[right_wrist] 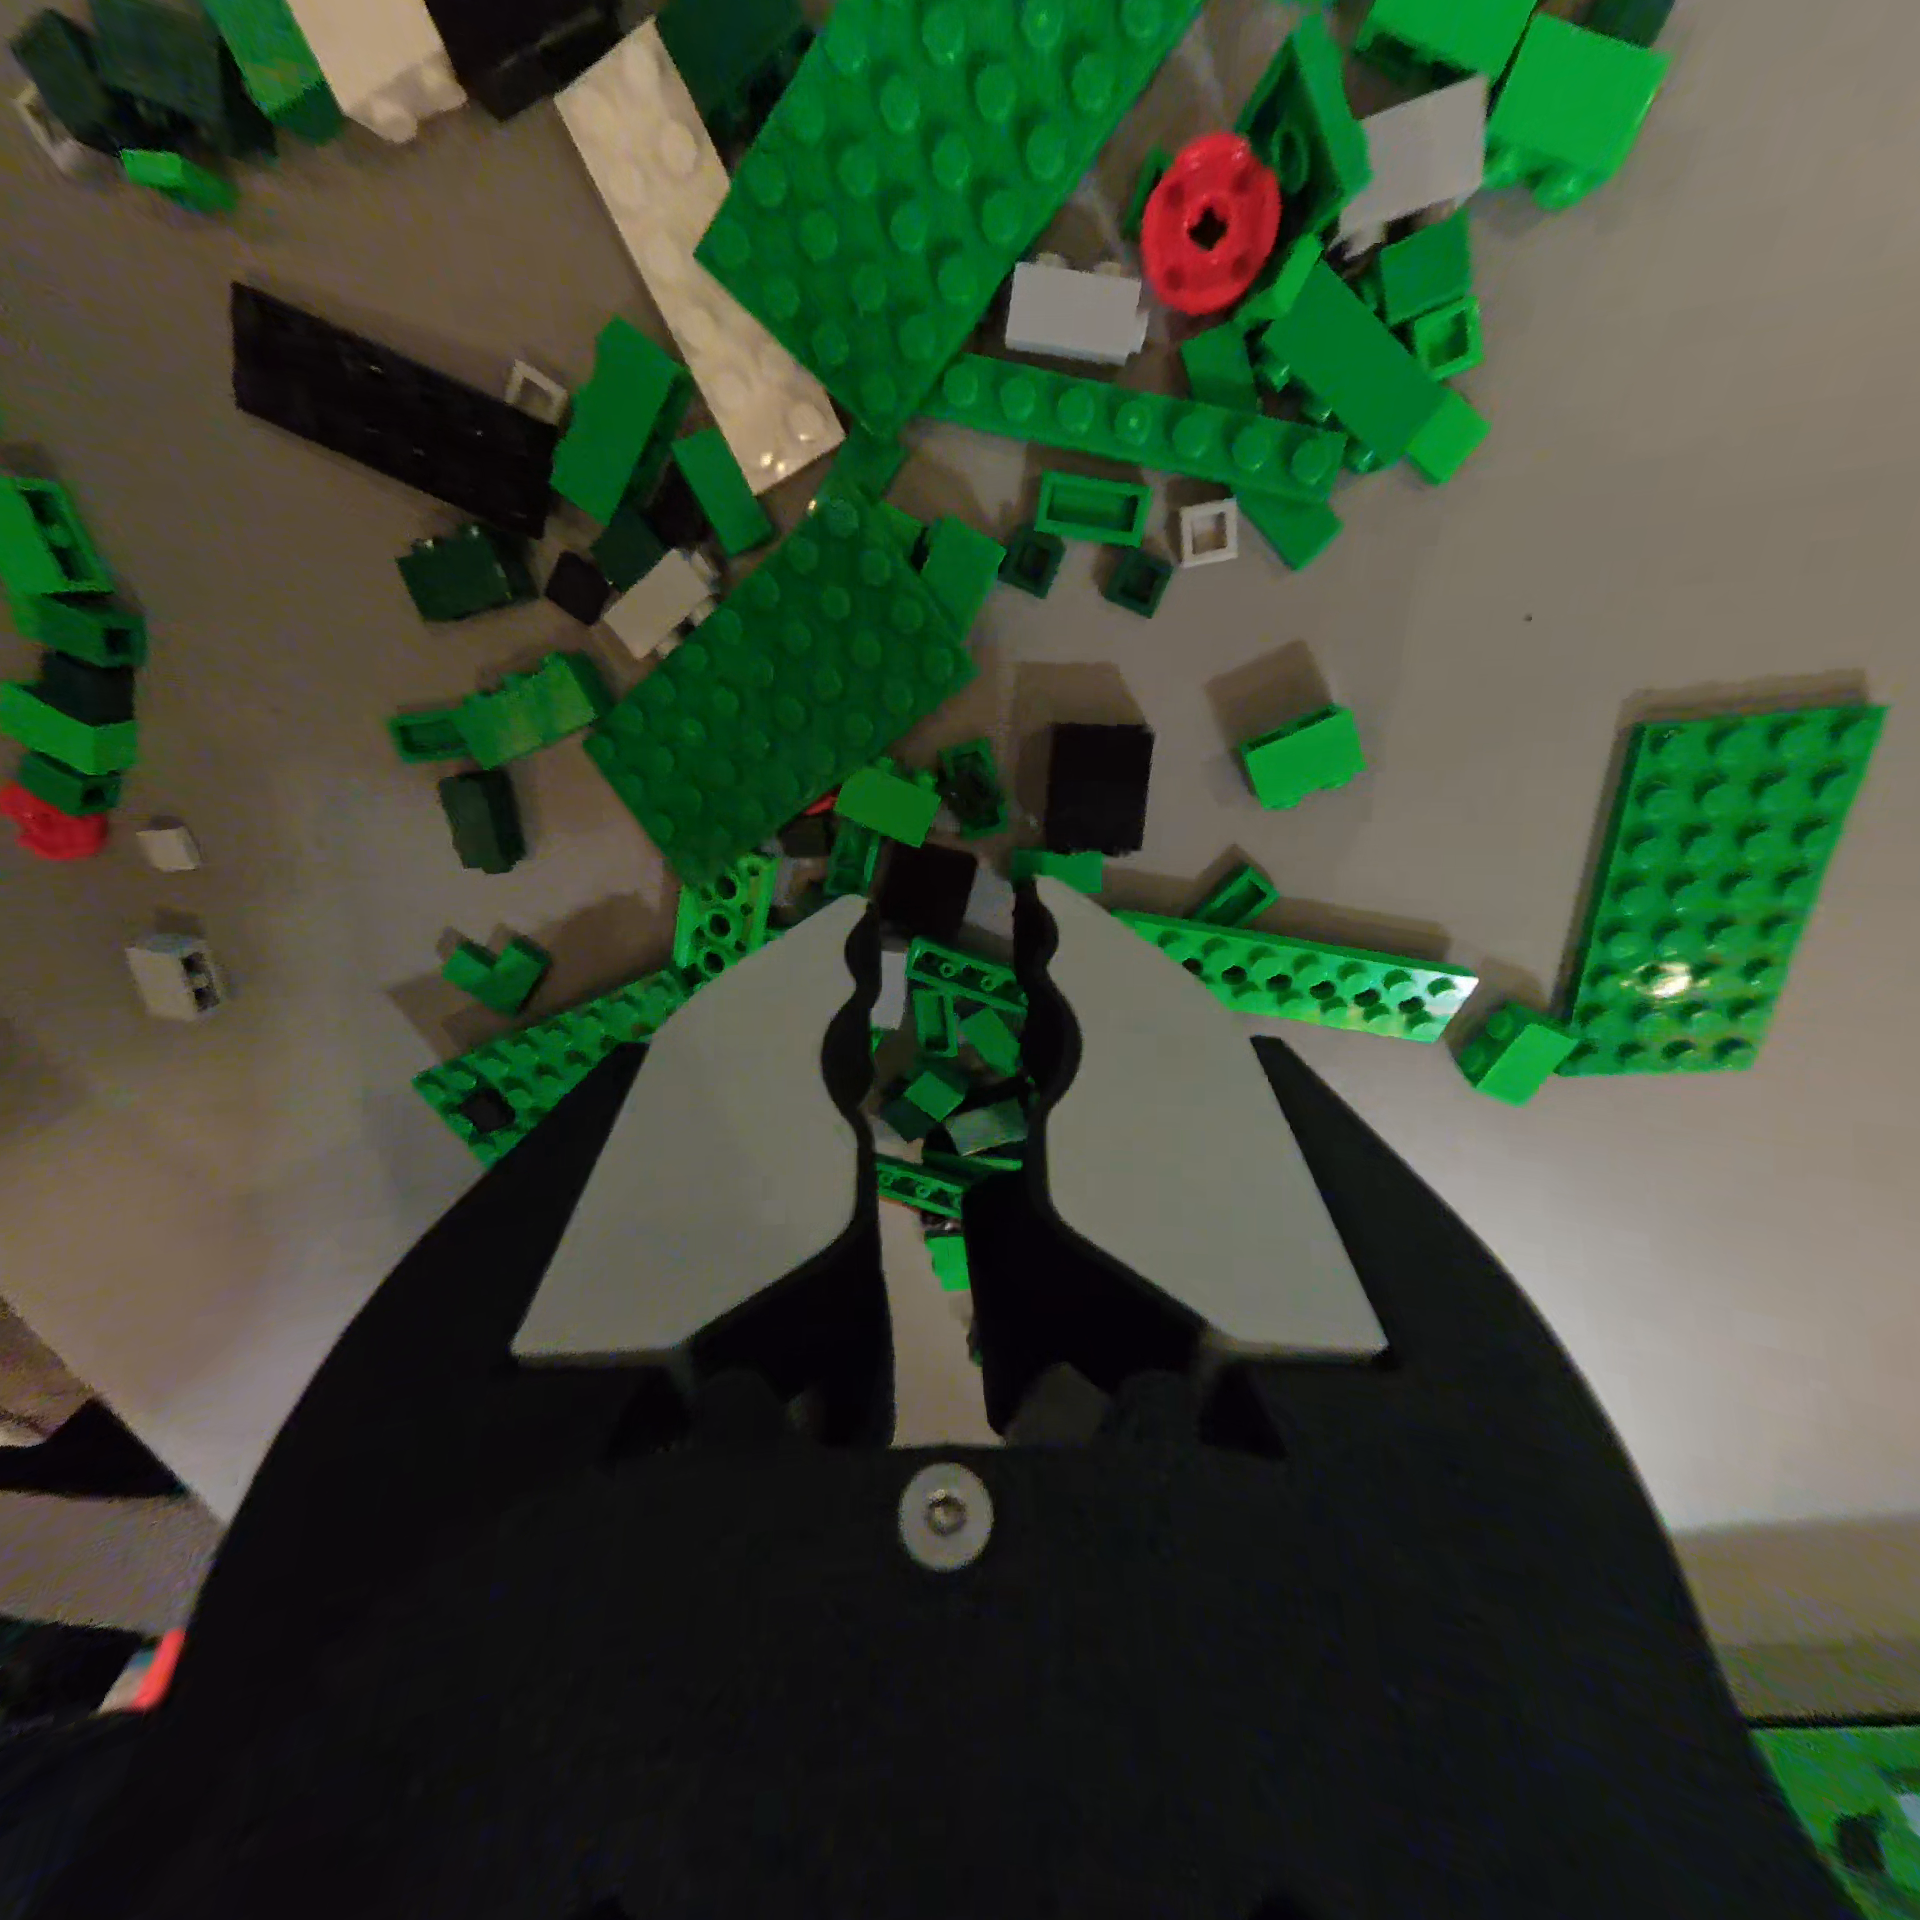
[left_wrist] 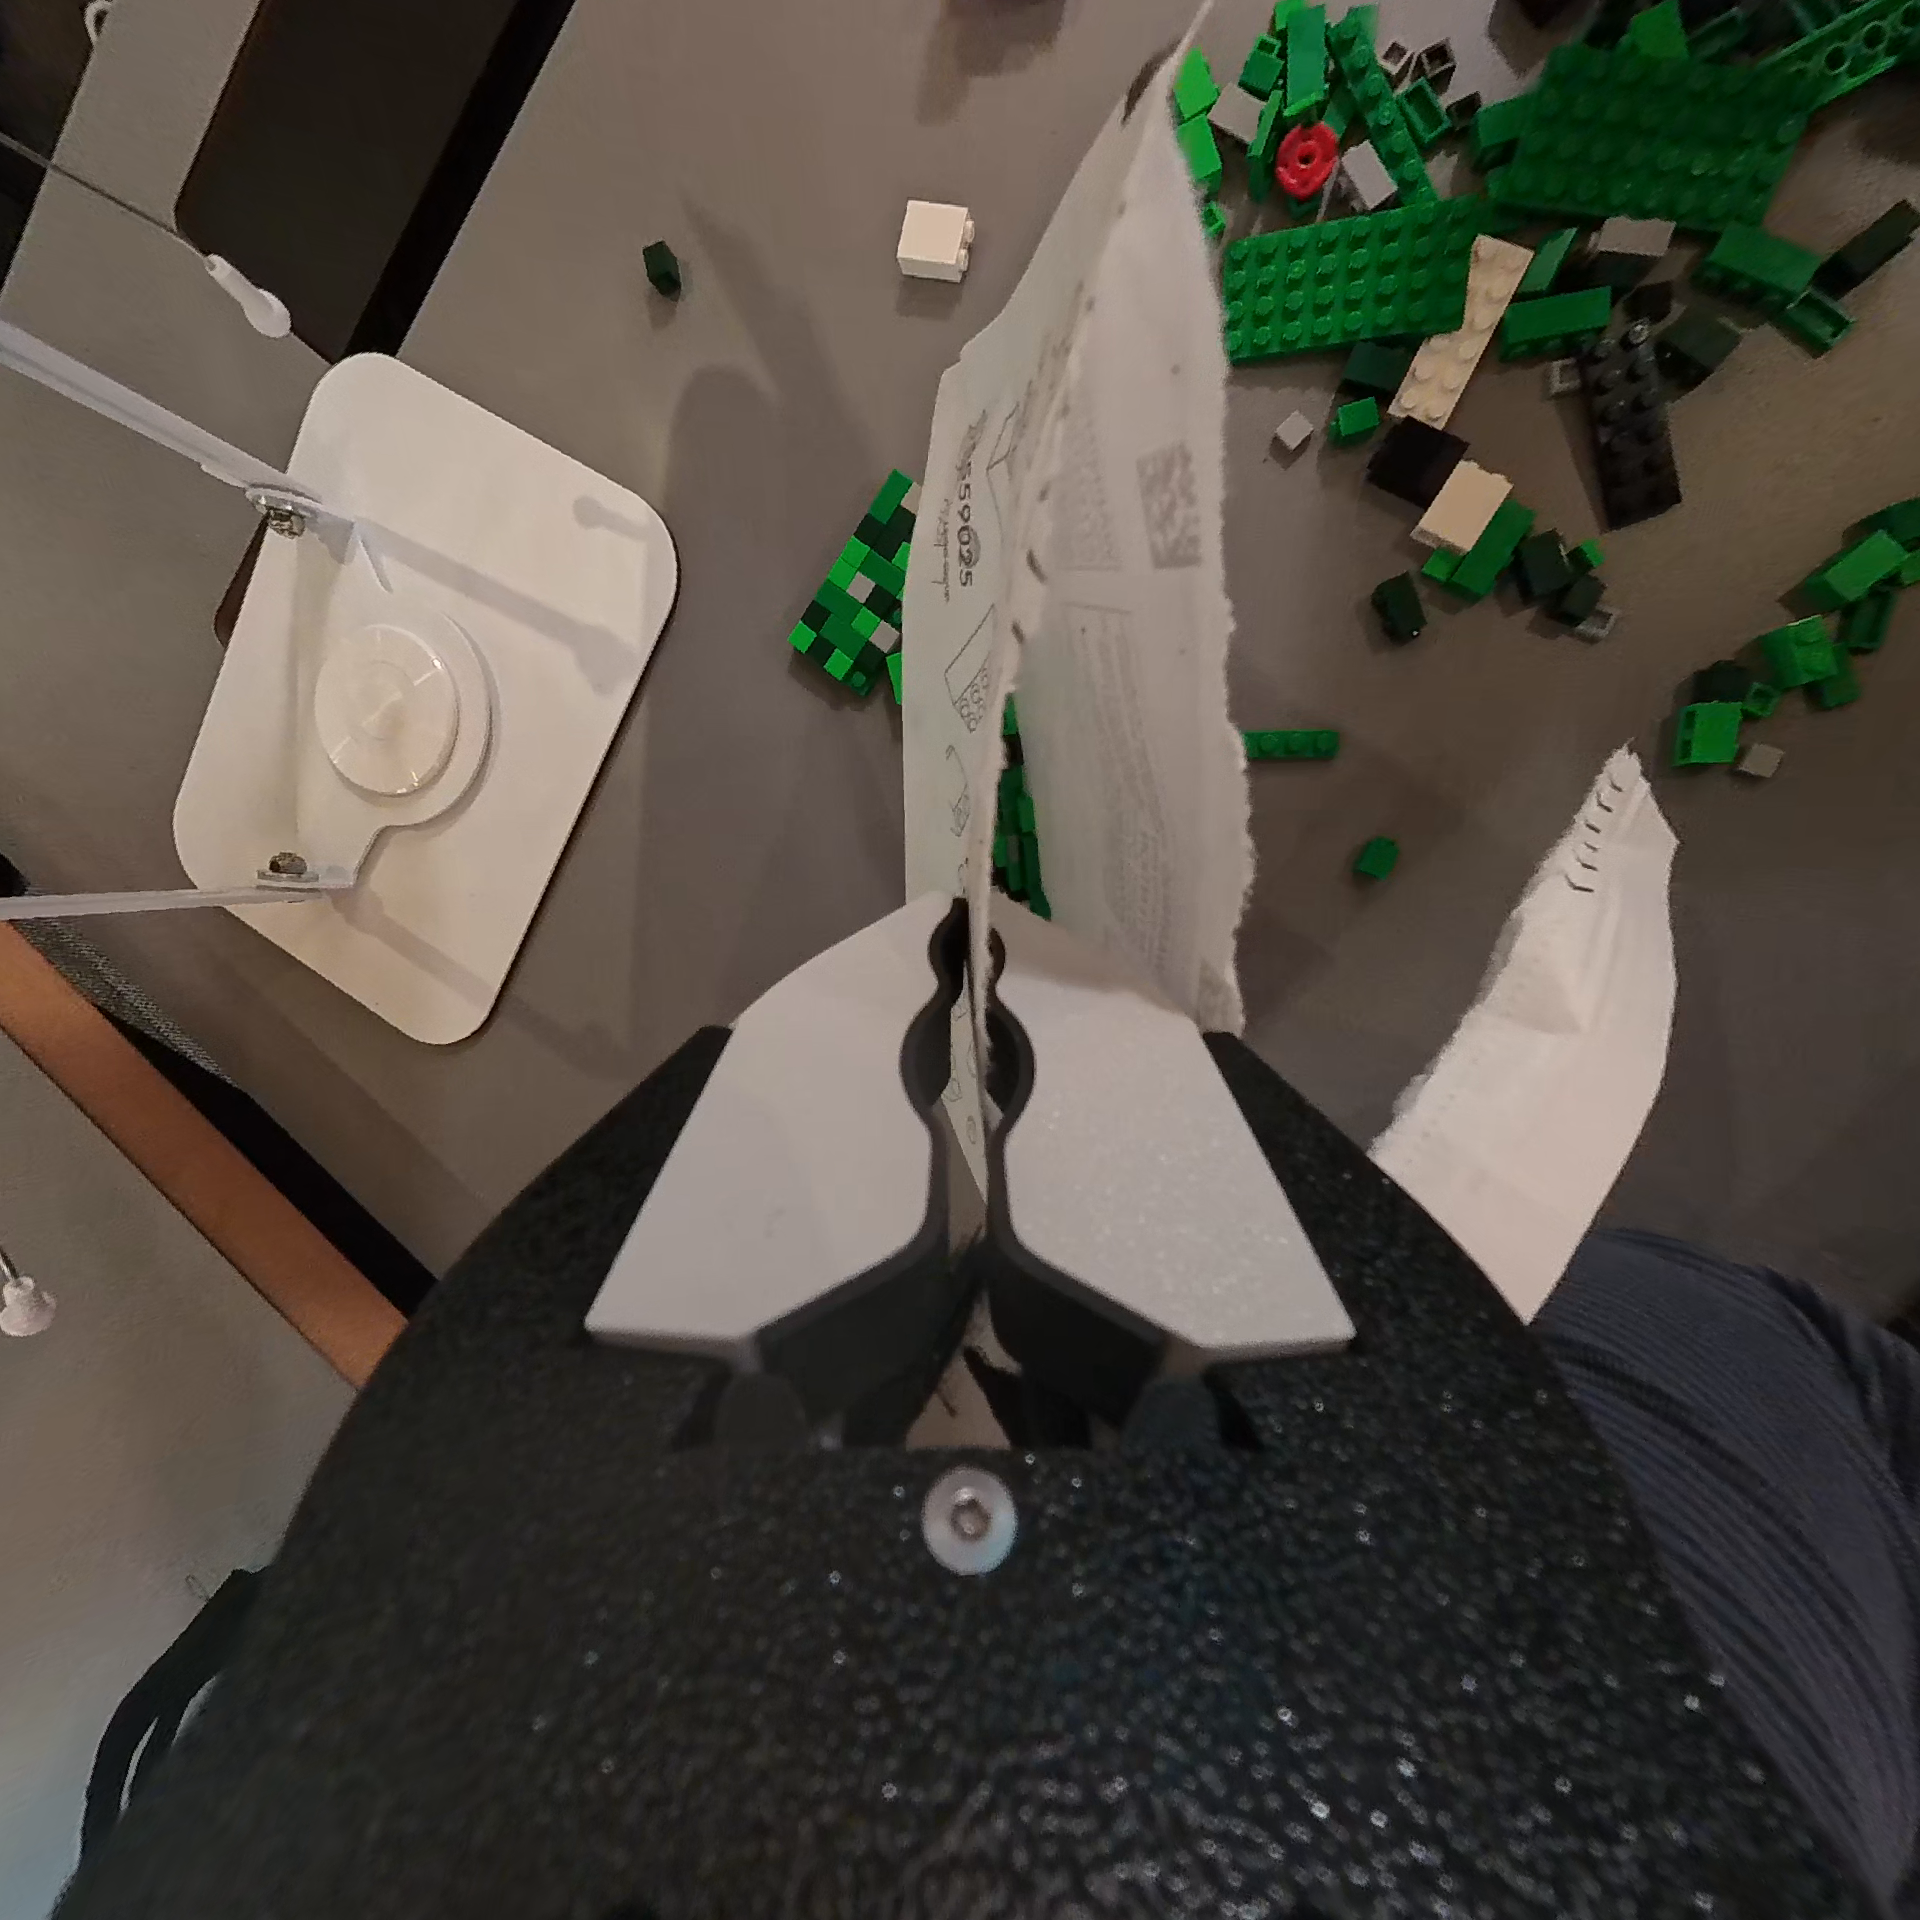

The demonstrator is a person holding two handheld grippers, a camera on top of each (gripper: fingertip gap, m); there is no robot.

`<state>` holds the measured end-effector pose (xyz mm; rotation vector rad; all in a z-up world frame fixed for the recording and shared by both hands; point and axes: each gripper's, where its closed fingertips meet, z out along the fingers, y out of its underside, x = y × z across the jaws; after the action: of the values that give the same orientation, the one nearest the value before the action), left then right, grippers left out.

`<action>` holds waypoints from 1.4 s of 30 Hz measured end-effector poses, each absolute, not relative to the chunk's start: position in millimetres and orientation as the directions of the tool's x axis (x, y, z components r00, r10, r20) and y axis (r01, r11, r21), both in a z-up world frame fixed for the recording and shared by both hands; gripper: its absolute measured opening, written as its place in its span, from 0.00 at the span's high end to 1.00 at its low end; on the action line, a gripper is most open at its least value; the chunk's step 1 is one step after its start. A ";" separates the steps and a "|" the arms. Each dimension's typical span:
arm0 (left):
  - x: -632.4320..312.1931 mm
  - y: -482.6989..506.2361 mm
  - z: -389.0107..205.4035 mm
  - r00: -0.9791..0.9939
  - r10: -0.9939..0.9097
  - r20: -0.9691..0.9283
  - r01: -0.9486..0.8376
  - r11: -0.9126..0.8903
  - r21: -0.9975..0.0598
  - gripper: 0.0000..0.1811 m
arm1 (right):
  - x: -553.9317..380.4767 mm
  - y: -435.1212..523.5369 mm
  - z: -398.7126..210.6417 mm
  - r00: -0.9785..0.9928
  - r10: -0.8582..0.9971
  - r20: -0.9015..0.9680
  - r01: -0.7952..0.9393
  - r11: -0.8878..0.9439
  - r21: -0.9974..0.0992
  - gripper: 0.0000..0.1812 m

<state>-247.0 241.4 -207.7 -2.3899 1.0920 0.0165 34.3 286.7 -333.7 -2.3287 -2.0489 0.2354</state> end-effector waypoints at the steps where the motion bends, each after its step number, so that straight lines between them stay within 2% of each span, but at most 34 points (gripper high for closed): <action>1: -246.8 241.3 -207.7 0.676 -0.705 -0.215 -0.710 -0.547 -0.442 1.00 | 31.8 289.0 -333.9 0.117 0.990 -0.078 0.983 -0.127 -0.134 0.87; 6: -246.4 241.3 -208.2 0.676 -0.706 -0.213 -0.711 -0.548 -0.440 1.00 | 31.7 290.0 -334.2 0.100 0.994 -0.033 0.984 -0.103 -0.142 0.84; 15: -244.3 240.5 -207.5 0.669 -0.712 -0.213 -0.716 -0.539 -0.444 1.00 | 34.9 282.5 -335.1 0.120 0.991 -0.057 0.973 -0.129 -0.192 0.84; 19: -243.2 240.2 -207.0 0.665 -0.715 -0.216 -0.719 -0.534 -0.445 1.00 | 33.3 284.1 -336.3 0.118 0.990 -0.075 0.970 -0.131 -0.203 0.86; 21: -243.2 240.1 -207.2 0.664 -0.715 -0.216 -0.719 -0.534 -0.444 1.00 | 33.6 284.1 -337.2 0.121 0.988 -0.097 0.970 -0.138 -0.201 0.91; 24: -243.4 240.1 -207.2 0.665 -0.716 -0.214 -0.719 -0.535 -0.445 1.00 | 33.6 284.6 -337.3 0.098 0.991 -0.088 0.971 -0.114 -0.210 0.91; 30: -242.5 240.5 -208.1 0.661 -0.720 -0.213 -0.723 -0.533 -0.440 1.00 | 51.6 277.4 -304.7 0.155 0.988 0.020 0.945 -0.142 -0.296 0.91; 33: -240.7 241.0 -208.5 0.654 -0.726 -0.211 -0.727 -0.527 -0.439 1.00 | 102.5 263.3 -268.0 0.292 0.946 0.139 0.915 -0.235 -0.327 0.91; 36: -239.5 241.4 -208.0 0.651 -0.729 -0.211 -0.729 -0.522 -0.443 1.00 | 170.1 232.7 -249.7 0.478 0.862 0.170 0.850 -0.406 -0.335 0.91; 42: -237.5 239.8 -207.1 0.646 -0.731 -0.220 -0.735 -0.518 -0.438 1.00 | 274.6 168.4 -295.3 0.732 0.674 0.093 0.673 -0.697 -0.247 0.91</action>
<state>-237.5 239.8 -207.1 -2.3683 1.1433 0.0113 274.6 168.4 -295.3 -2.6716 -1.0608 0.0073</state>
